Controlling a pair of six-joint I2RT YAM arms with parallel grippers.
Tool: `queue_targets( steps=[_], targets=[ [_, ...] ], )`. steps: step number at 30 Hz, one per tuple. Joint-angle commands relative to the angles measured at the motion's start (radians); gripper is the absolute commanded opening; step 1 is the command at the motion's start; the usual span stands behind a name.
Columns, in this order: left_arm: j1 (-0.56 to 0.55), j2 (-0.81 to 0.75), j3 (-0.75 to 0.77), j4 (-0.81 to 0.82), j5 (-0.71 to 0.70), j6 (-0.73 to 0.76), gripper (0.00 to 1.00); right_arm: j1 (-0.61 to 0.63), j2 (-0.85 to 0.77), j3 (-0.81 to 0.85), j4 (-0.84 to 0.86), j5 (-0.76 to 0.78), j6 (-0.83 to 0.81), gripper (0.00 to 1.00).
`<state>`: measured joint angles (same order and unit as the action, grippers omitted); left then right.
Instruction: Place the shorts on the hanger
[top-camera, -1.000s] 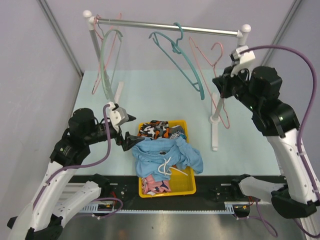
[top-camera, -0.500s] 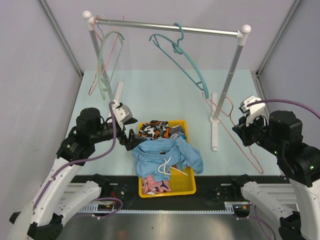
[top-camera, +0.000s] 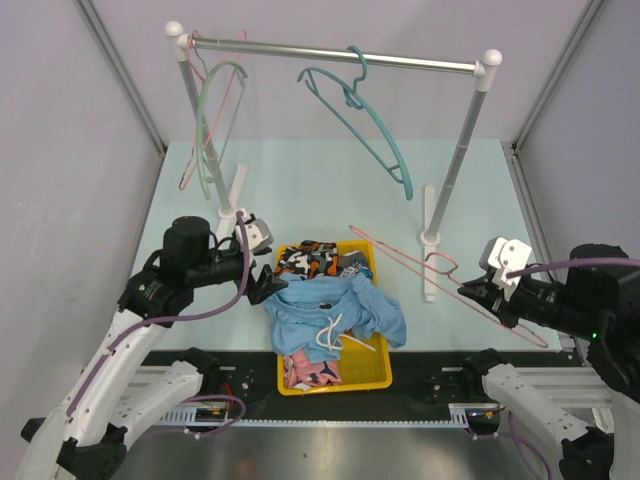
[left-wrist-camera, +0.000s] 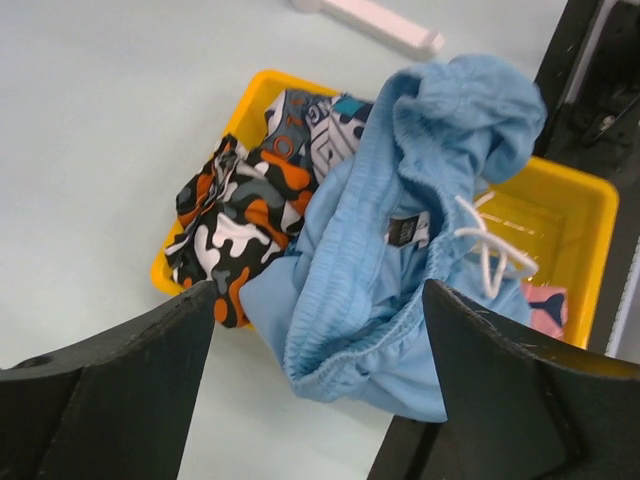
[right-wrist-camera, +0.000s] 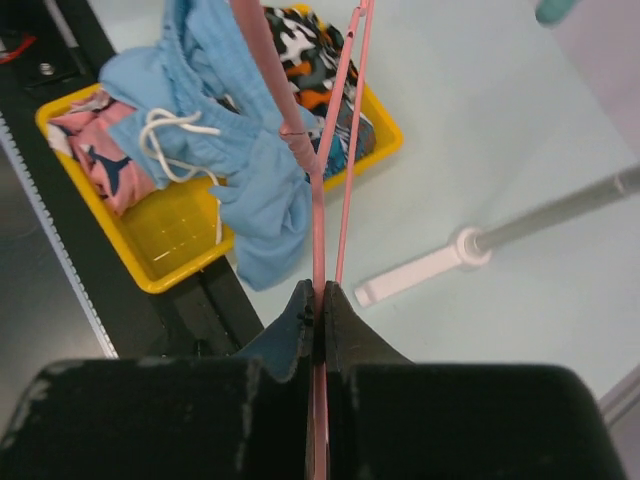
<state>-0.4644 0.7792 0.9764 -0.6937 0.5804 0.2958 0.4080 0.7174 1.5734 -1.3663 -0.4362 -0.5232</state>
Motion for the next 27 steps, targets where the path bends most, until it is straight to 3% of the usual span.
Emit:
queue_targets(
  steps=[1,7,13,17,27],
  targets=[
    [0.000,0.044,0.007,-0.050,-0.073,0.086,0.86,0.035,0.079,0.094,-0.146,-0.186,-0.087,0.00],
    [0.003,0.113,0.004,-0.110,-0.103,0.072,0.79,0.162,0.204,0.131,-0.146,-0.231,-0.104,0.00],
    [0.036,0.127,-0.018,-0.141,-0.113,0.095,0.69,0.319,0.275,0.096,-0.148,-0.135,-0.141,0.00],
    [0.043,0.137,-0.018,-0.150,-0.122,0.124,0.63,0.371,0.322,0.073,-0.148,-0.078,-0.178,0.00],
    [0.046,0.160,-0.039,-0.187,-0.140,0.244,0.59,0.382,0.418,0.048,-0.093,-0.058,-0.225,0.00]
  ],
)
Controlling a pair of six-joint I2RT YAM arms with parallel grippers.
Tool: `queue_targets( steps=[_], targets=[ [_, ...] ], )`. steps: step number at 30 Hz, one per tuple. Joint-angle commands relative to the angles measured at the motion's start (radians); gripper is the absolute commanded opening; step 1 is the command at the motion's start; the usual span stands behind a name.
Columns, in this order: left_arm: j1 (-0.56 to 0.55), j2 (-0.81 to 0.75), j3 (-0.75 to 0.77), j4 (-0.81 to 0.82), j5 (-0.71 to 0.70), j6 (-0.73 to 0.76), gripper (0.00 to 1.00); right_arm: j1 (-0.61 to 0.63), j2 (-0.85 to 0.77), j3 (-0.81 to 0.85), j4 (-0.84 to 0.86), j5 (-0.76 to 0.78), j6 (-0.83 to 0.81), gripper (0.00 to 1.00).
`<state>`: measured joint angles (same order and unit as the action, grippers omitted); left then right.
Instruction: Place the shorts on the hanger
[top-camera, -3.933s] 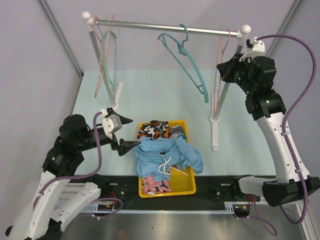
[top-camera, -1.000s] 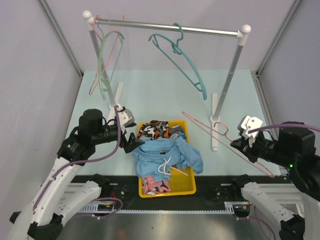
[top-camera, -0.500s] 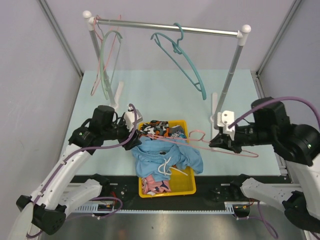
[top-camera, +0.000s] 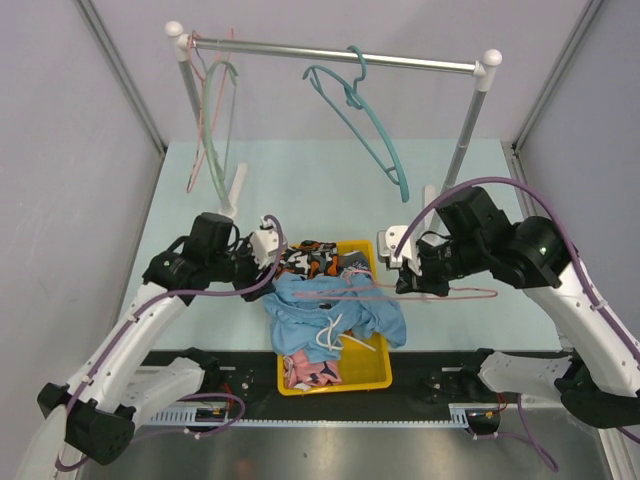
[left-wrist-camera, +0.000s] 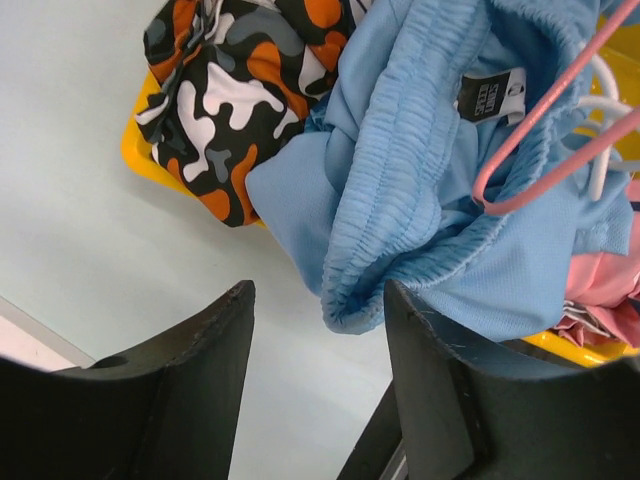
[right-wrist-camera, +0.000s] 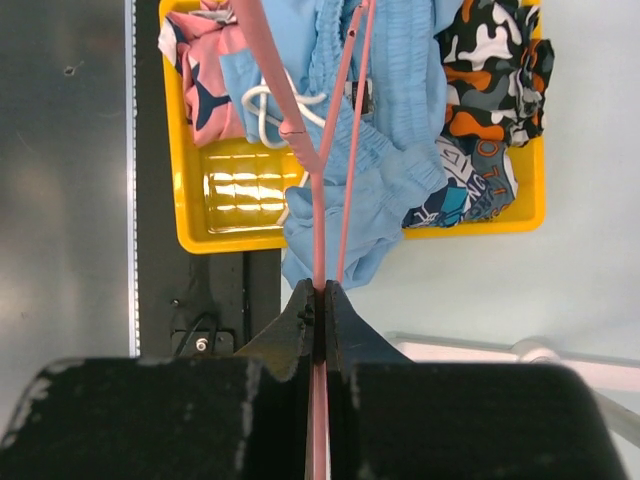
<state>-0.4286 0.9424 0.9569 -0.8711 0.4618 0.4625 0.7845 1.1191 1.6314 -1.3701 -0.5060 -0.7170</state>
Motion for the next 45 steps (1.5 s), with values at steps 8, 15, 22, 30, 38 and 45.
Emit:
queue_targets(
  steps=[8,15,22,30,38,45],
  targets=[
    [0.008,0.029,-0.018,-0.045,0.044,0.137,0.46,0.004,0.062,-0.036,-0.040,0.032,-0.058,0.00],
    [0.008,0.027,0.005,-0.092,0.135,0.171,0.20,0.005,0.113,-0.036,-0.017,0.011,-0.073,0.00],
    [0.008,0.003,0.037,-0.131,0.210,0.199,0.00,0.009,0.163,-0.012,0.031,-0.037,-0.073,0.00],
    [0.020,0.009,0.089,-0.258,0.126,0.329,0.62,0.022,0.212,-0.001,0.049,-0.052,-0.087,0.00],
    [0.042,-0.010,-0.007,-0.161,-0.011,0.446,0.86,0.024,0.196,0.002,0.046,-0.058,-0.096,0.00],
    [0.042,0.021,-0.081,-0.031,0.067,0.446,0.81,0.024,0.191,0.008,0.040,-0.065,-0.111,0.00]
  ],
)
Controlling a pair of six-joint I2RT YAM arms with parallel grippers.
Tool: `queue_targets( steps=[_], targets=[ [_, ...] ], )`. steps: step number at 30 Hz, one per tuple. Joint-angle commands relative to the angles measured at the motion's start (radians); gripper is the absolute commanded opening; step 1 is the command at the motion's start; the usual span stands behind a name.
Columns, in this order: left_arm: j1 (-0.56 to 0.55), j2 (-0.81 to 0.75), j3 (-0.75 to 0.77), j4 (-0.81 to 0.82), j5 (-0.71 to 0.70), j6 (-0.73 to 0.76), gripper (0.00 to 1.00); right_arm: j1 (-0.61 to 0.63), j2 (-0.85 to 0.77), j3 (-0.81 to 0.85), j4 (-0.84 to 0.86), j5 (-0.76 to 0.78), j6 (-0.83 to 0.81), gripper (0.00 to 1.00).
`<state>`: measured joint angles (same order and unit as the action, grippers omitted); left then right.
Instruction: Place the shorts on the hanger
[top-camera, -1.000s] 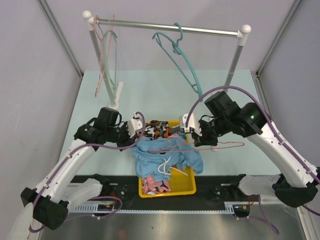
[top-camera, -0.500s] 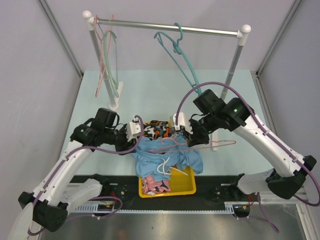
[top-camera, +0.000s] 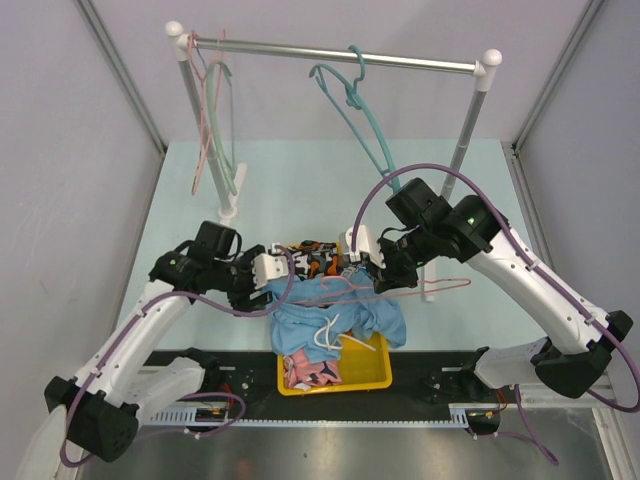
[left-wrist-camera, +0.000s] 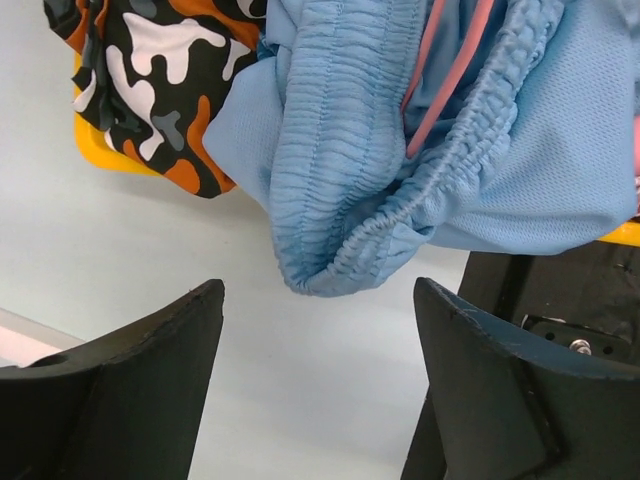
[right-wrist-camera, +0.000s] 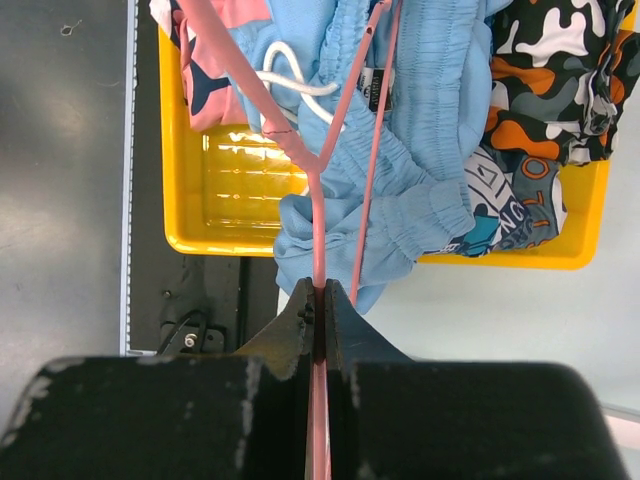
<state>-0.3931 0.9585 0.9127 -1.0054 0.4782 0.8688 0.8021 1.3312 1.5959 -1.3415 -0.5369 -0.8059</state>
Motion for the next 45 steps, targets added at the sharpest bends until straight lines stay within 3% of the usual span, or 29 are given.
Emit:
queue_targets(
  steps=[1,3,4,6,7,8,10,14,24,30,37,45],
  targets=[
    [0.005,0.009,-0.037,0.114,0.065,0.045,0.76,0.006,-0.021,0.047,0.015,-0.035,-0.021,0.00],
    [0.007,0.017,-0.025,0.102,0.127,0.061,0.67,0.008,-0.023,0.049,0.018,-0.034,-0.013,0.00],
    [0.005,0.020,-0.018,0.084,0.147,0.076,0.57,0.006,-0.020,0.050,0.022,-0.034,-0.007,0.00],
    [0.005,0.017,-0.003,0.064,0.203,0.093,0.45,0.006,-0.017,0.055,0.039,-0.035,0.005,0.00],
    [0.003,0.008,0.003,0.057,0.218,0.098,0.30,0.006,-0.014,0.056,0.045,-0.037,0.017,0.00],
    [0.003,0.005,0.008,0.047,0.229,0.101,0.22,0.008,-0.013,0.056,0.054,-0.037,0.027,0.00],
    [0.002,-0.012,0.029,0.034,0.257,0.096,0.12,0.008,-0.007,0.058,0.079,-0.035,0.048,0.00],
    [-0.015,-0.047,0.070,0.025,0.264,0.065,0.02,0.008,0.011,0.064,0.107,-0.057,0.071,0.00],
    [-0.050,-0.076,0.140,-0.005,0.275,0.018,0.00,0.049,0.065,0.065,0.290,-0.035,0.172,0.00],
    [-0.067,-0.078,0.166,0.030,0.243,-0.060,0.00,0.091,0.020,-0.020,0.467,0.026,0.246,0.00],
    [-0.066,-0.096,0.144,0.083,0.106,-0.146,0.00,0.085,-0.088,-0.045,0.335,0.172,0.209,0.00],
    [-0.067,-0.092,0.147,0.143,0.109,-0.206,0.00,0.086,-0.178,-0.077,0.333,0.212,0.229,0.00]
  ],
)
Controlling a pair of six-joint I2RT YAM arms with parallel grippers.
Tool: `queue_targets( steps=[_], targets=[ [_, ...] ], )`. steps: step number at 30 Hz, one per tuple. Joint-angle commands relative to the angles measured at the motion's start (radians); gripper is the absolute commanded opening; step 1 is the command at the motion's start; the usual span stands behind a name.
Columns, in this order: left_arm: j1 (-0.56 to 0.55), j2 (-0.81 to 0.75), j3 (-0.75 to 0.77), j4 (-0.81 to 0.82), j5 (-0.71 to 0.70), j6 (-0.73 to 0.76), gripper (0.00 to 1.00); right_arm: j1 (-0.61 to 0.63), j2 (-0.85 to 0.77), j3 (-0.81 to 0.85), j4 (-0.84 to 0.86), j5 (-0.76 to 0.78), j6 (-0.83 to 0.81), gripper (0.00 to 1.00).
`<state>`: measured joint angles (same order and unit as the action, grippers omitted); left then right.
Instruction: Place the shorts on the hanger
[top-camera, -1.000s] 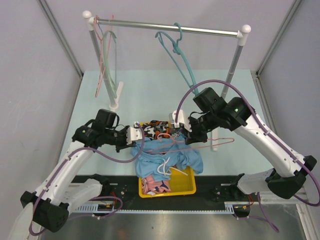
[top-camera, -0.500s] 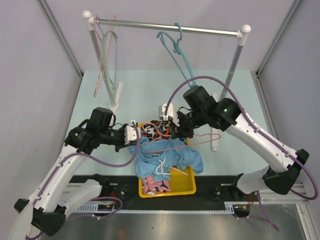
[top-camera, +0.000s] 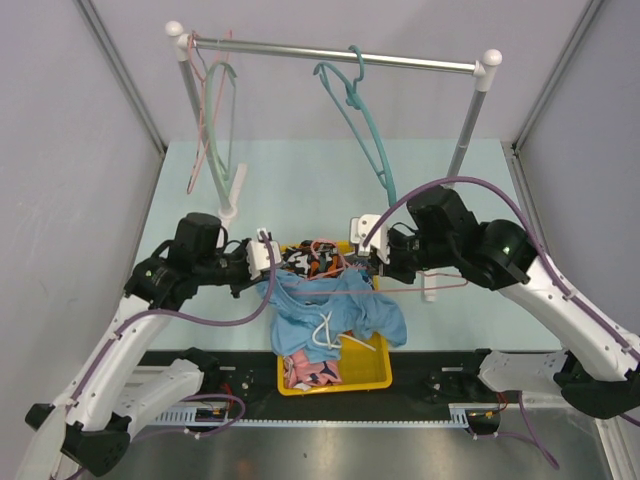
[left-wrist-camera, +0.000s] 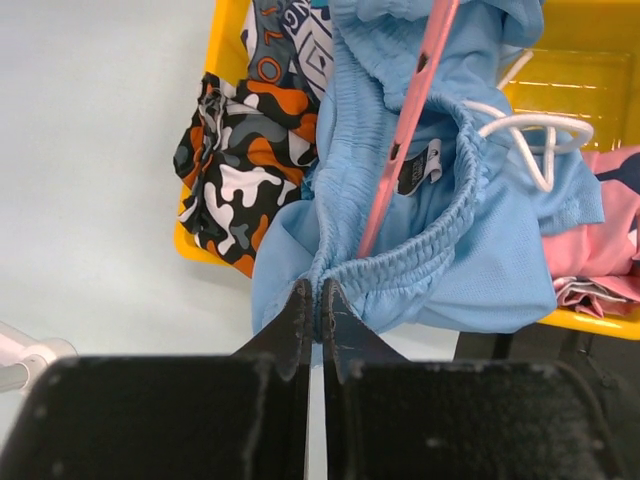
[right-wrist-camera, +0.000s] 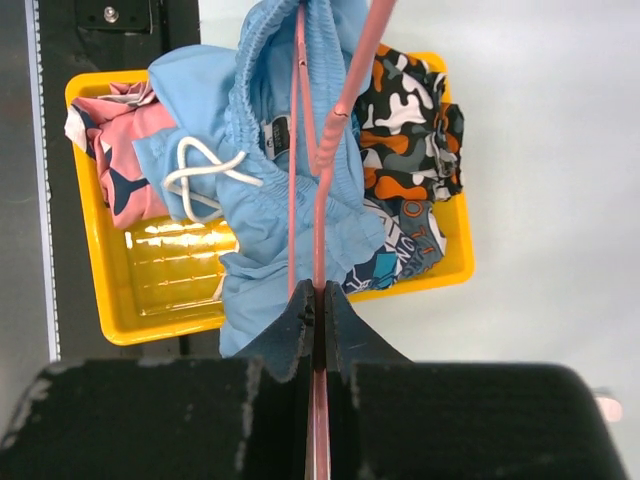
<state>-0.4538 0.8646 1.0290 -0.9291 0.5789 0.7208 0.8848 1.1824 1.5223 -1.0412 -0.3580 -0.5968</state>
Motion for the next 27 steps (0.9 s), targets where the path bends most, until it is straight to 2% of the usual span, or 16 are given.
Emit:
queue_targets(
  steps=[1,5,14,21,22,23,25,26,27],
  targets=[
    [-0.006,0.008,0.036,0.067,0.009,-0.061,0.00,0.002,-0.030,-0.001,0.043,0.007,0.022,0.00],
    [-0.006,0.016,0.068,0.076,0.024,-0.092,0.00,0.022,-0.020,-0.016,0.116,-0.042,0.052,0.00],
    [-0.006,0.028,0.121,0.044,0.070,-0.133,0.00,0.065,-0.001,-0.151,0.386,0.083,0.233,0.00],
    [-0.016,0.040,0.128,-0.020,0.154,-0.070,0.00,0.071,-0.040,-0.281,0.570,-0.039,0.177,0.00],
    [-0.016,0.042,0.131,-0.031,0.156,-0.058,0.03,0.069,-0.053,-0.295,0.589,-0.051,0.161,0.00],
    [-0.016,0.039,0.135,-0.040,0.150,-0.037,0.19,0.071,-0.061,-0.309,0.596,-0.064,0.138,0.00],
    [-0.013,0.037,0.144,-0.091,0.125,-0.012,0.37,0.066,-0.092,-0.346,0.616,-0.091,0.117,0.00],
    [0.012,0.039,0.152,-0.120,0.133,0.041,0.53,0.066,-0.102,-0.356,0.622,-0.096,0.098,0.00],
    [0.036,0.036,0.157,-0.173,0.154,0.077,0.60,0.066,-0.112,-0.376,0.625,-0.101,0.094,0.00]
  ],
)
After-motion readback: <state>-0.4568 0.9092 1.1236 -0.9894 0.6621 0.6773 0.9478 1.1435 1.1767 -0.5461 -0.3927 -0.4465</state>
